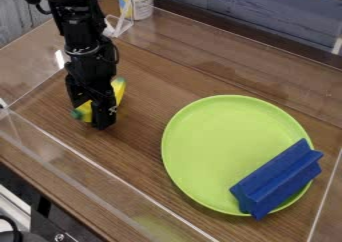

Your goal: Put the banana in the green plate

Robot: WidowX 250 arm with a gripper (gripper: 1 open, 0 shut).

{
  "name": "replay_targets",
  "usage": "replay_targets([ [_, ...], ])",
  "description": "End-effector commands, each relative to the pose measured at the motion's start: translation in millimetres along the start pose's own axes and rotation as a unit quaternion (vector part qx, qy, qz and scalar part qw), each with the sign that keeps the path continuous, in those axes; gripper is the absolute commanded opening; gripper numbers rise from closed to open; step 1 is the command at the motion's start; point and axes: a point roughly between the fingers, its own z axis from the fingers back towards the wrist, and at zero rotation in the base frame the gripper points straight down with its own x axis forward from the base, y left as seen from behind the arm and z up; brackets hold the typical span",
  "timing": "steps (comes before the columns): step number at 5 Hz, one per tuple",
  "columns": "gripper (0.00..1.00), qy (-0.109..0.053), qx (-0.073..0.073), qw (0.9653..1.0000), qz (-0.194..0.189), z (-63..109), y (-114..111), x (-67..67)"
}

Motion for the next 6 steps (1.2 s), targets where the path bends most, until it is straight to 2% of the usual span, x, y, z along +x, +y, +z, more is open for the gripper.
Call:
replay_targets([
  [1, 1.00, -0.012, 0.005, 0.9999, 0.001, 4.4, 1.2, 5.4],
  [6, 1.00, -0.017, -0.015, 0.9997, 0.012, 2.4, -5.7, 10.9],
])
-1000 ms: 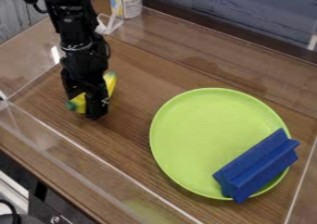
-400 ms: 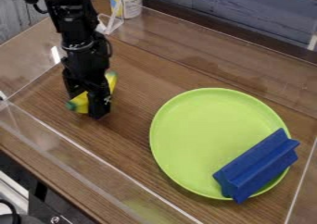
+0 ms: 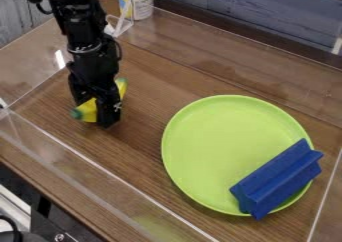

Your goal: Put the banana in the green plate

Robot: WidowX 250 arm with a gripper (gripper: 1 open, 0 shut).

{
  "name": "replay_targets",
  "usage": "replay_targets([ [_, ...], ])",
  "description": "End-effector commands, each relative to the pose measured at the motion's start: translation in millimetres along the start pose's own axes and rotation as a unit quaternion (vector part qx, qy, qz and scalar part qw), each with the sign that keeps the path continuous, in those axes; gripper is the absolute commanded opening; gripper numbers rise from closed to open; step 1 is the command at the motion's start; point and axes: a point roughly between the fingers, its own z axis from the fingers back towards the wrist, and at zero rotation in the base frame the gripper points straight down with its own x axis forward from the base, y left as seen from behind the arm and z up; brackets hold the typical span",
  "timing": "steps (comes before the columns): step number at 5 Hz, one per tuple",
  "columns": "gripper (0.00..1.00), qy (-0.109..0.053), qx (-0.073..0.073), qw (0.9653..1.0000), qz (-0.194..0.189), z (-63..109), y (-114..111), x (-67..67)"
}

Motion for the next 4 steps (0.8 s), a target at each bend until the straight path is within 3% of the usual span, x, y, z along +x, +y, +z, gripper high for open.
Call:
replay_targets([
  [1, 1.00, -0.005, -0.002, 1.0000, -0.001, 1.7, -2.2, 3.9],
  [2, 0.00, -0.004, -0.007, 1.0000, 0.002, 1.6, -2.8, 3.8],
  [4, 0.00, -0.009, -0.009, 0.9996, 0.026, 31.1, -21.2, 12.4],
])
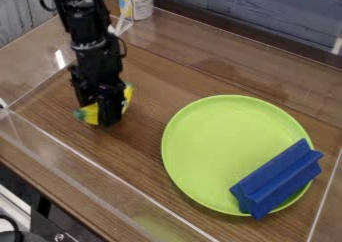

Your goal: Put the banana in the green plate

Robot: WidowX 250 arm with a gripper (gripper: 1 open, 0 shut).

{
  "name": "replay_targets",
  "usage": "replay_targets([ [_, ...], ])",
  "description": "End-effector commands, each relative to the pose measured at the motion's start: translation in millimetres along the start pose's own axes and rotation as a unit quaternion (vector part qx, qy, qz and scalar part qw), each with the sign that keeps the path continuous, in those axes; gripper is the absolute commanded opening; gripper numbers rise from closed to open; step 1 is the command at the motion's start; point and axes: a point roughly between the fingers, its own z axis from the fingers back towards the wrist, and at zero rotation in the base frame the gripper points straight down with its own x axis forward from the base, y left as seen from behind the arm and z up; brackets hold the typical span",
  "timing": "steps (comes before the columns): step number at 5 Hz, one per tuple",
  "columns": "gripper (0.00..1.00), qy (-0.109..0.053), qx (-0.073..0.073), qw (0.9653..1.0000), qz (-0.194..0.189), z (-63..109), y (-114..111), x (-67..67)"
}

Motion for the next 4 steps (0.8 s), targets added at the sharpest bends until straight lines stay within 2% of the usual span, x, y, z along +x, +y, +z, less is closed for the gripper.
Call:
replay_targets([
  [1, 0.00, -0.038, 0.020, 0.9990, 0.007, 39.6, -18.3, 16.0],
  [2, 0.00, -0.045, 0.012, 0.9989, -0.003, 53.3, -60.9, 31.9],
  [3, 0.00, -0.044, 0.006, 0.9987, -0.025, 48.1, -104.9, 40.5],
  [4, 0.00, -0.039, 0.003, 0.9982, -0.045, 35.2, -146.5, 46.3],
])
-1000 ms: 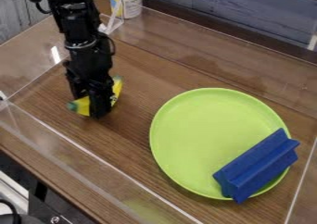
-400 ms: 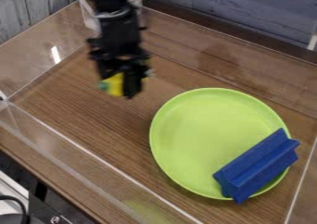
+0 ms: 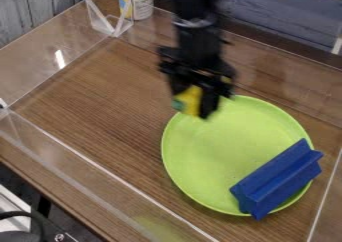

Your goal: Put the banana in the green plate

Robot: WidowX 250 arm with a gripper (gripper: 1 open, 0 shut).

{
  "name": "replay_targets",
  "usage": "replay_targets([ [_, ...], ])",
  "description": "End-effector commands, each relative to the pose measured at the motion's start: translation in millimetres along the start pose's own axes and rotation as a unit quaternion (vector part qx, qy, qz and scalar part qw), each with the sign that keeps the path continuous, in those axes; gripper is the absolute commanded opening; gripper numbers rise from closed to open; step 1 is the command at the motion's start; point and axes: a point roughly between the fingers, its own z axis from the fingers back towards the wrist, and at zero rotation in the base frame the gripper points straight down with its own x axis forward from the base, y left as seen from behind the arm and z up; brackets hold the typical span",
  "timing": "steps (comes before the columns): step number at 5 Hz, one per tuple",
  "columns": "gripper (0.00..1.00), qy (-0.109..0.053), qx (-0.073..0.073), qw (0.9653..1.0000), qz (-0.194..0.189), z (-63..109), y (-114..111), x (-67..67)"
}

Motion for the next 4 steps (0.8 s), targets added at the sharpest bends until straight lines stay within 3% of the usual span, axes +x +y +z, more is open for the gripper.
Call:
replay_targets([
  [1, 0.00, -0.018, 0.002, 0.9998, -0.003, -4.6, -32.4, 9.3],
  [2, 0.00, -0.012, 0.004, 0.9999, -0.010, -19.9, -50.3, 7.4],
  [4, 0.00, -0.010, 0.010, 0.9999, 0.002, -24.1, -13.0, -2.4],
])
